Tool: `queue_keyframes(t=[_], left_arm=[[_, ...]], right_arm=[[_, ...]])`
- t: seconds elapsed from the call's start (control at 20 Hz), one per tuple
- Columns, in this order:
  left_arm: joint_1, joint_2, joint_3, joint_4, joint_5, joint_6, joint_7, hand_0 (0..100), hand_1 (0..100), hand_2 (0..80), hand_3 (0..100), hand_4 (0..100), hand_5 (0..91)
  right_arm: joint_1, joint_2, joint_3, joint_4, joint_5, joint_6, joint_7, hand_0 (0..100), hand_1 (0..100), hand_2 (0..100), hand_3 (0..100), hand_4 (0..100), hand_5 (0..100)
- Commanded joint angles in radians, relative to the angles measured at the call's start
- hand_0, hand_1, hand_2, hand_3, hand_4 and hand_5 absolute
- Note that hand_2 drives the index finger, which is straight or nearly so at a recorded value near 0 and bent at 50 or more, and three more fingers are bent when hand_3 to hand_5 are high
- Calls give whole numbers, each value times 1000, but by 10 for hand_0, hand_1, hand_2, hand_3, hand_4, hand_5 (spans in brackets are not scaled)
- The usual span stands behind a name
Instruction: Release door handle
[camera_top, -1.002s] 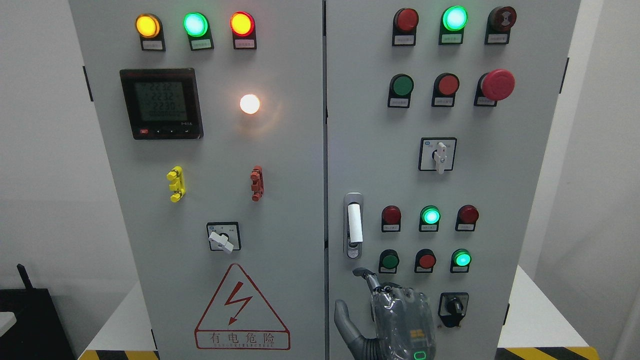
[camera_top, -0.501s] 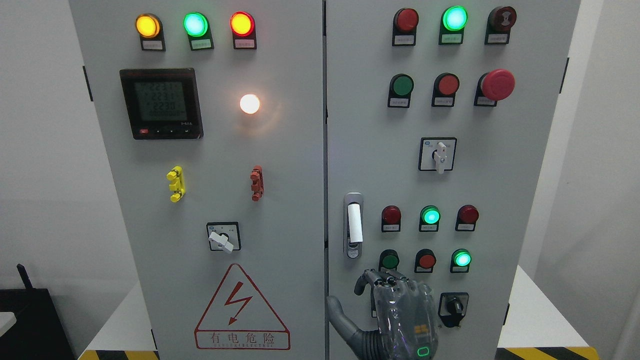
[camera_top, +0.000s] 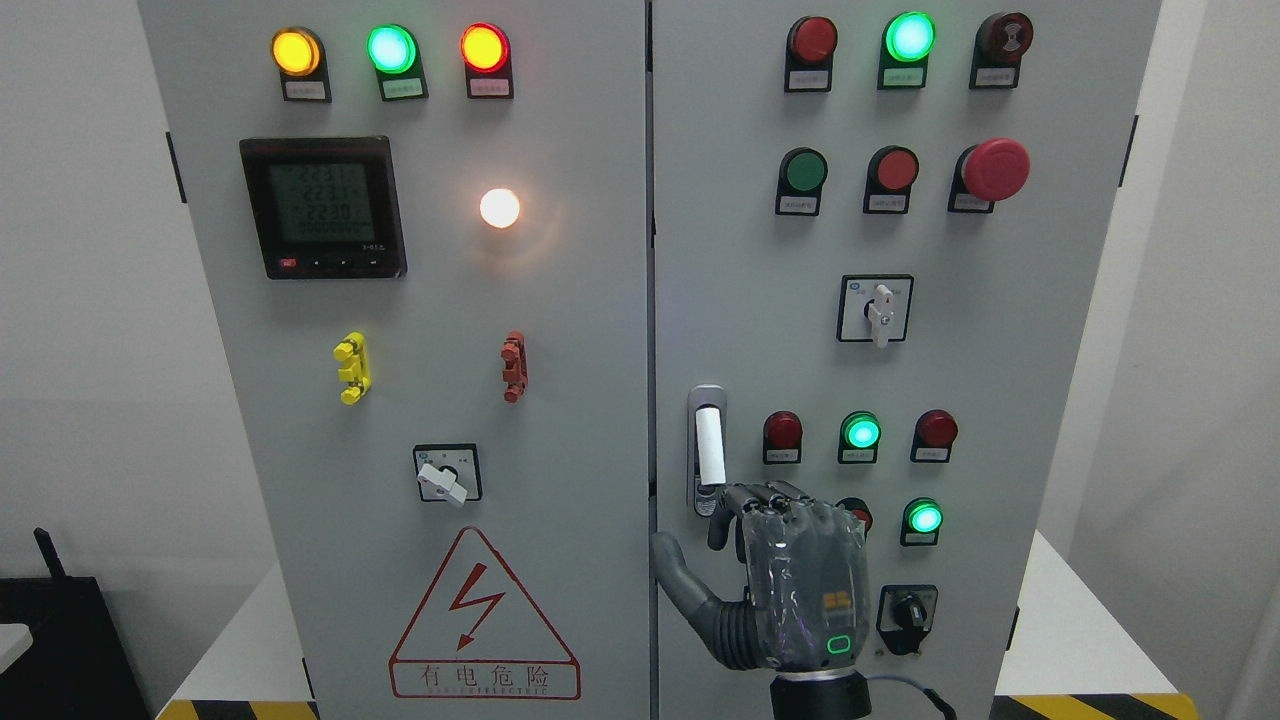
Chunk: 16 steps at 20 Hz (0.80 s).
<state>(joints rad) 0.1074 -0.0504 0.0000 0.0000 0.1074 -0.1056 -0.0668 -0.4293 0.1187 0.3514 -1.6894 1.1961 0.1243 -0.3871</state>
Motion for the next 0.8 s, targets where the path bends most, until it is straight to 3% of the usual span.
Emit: queue_keyframes(t=[0.0, 0.75], left_arm=[[0, 1, -14, 20, 0, 0, -1, 120, 389, 0, 0, 0, 0], [-2, 0, -14, 20, 0, 0, -1, 120, 389, 0, 0, 0, 0]], right_arm=[[-48, 24, -46, 60, -1, 0, -1, 192, 690, 803, 1000, 927, 1000], [-72, 25, -48, 85, -21, 5, -1, 206, 702, 838, 1000, 949, 1000]])
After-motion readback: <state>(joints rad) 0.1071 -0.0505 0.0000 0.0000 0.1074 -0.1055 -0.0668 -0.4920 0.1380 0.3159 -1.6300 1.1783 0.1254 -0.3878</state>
